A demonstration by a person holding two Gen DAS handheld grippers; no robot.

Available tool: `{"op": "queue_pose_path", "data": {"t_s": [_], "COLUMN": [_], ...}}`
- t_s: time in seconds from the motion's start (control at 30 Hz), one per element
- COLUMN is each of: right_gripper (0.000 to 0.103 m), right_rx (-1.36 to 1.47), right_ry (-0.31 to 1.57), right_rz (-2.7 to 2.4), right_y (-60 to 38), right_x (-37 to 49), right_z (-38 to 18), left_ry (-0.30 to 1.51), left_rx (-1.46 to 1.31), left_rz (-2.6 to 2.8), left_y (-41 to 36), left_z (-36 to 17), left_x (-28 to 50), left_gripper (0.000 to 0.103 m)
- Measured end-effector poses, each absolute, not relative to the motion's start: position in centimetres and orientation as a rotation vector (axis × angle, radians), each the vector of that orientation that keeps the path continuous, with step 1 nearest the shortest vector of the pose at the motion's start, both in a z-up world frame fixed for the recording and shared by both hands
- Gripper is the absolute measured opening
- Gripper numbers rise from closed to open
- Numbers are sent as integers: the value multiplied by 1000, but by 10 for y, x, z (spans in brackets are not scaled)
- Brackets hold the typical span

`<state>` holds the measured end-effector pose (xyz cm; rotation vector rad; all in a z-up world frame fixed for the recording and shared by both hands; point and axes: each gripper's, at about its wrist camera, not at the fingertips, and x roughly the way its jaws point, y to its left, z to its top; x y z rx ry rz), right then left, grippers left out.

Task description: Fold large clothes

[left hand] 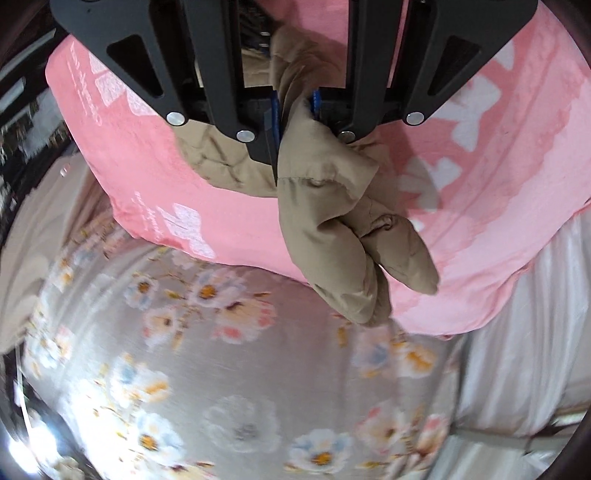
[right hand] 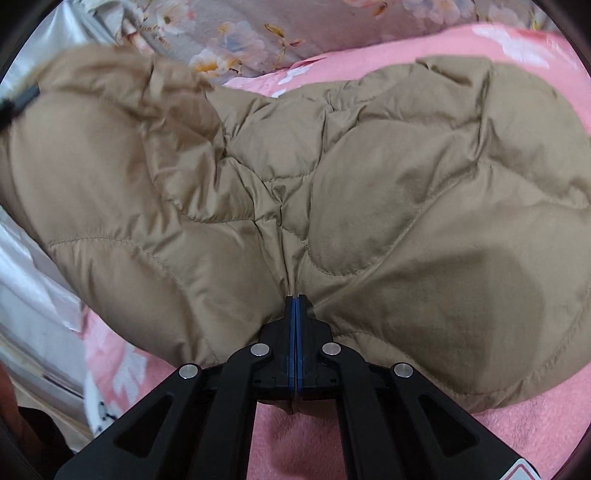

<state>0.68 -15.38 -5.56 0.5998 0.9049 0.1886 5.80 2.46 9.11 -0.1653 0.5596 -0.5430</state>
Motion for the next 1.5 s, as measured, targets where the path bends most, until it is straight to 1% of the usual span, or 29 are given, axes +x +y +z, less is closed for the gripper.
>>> {"op": "queue_pose_path", "data": {"t_s": [0.13, 0.3, 0.53, 0.67, 0.83, 1.0, 1.03, 1.1, 1.13, 1.17, 1.2, 1.23, 1.27, 1.3, 1.37, 1.4, 1.5], "right_gripper": [0, 0, 0, 0, 0, 9, 9, 11, 12, 13, 15, 17, 26, 40, 54, 57, 62], "right_rx": [703, 661, 622, 600, 598, 625, 630, 634, 635, 637, 641, 651, 662, 675, 689, 692, 696], "right_ry": [905, 868, 826, 818, 809, 770, 765, 755, 747, 740, 727, 709, 693, 672, 640, 635, 641], "right_rz": [212, 89, -135, -202, -260, -261, -257, -242, -229, -221, -206, -186, -167, -141, -95, -72, 0], "right_y": [-183, -228, -295, -316, -336, -351, -351, -352, -353, -352, -353, -355, -356, -355, -349, -344, -327], "right_x": [-14, -52, -87, -96, -108, -113, -111, -105, -102, -99, -95, -89, -83, -77, -62, -53, -16], "right_z": [-50, -31, -22, -21, -22, -10, -8, 2, 10, 17, 26, 36, 43, 53, 72, 80, 101], "left_ry": [554, 599, 715, 797, 842, 849, 844, 847, 852, 852, 844, 825, 798, 772, 732, 715, 694], "left_rx": [-86, -43, 54, 137, 209, 268, 276, 255, 210, 158, 110, 64, 21, -16, -82, -104, -131], "left_rz": [-648, -716, -757, -763, -759, -751, -749, -762, -798, -839, -865, -871, -876, -882, -872, -832, -601], "left_y": [-25, -70, -128, -163, -187, -202, -202, -198, -191, -181, -171, -157, -144, -131, -102, -89, -48], "left_z": [98, 85, 45, 10, -19, -38, -37, -29, -20, -11, 0, 14, 28, 41, 68, 79, 99], "left_x": [42, 37, 31, 26, 13, 6, 5, 2, 0, -2, -5, -9, -11, -13, -9, -5, 32], "left_gripper": [11, 11, 11, 11, 12, 12, 13, 20, 32, 51, 61, 78, 85, 87, 88, 88, 88]}}
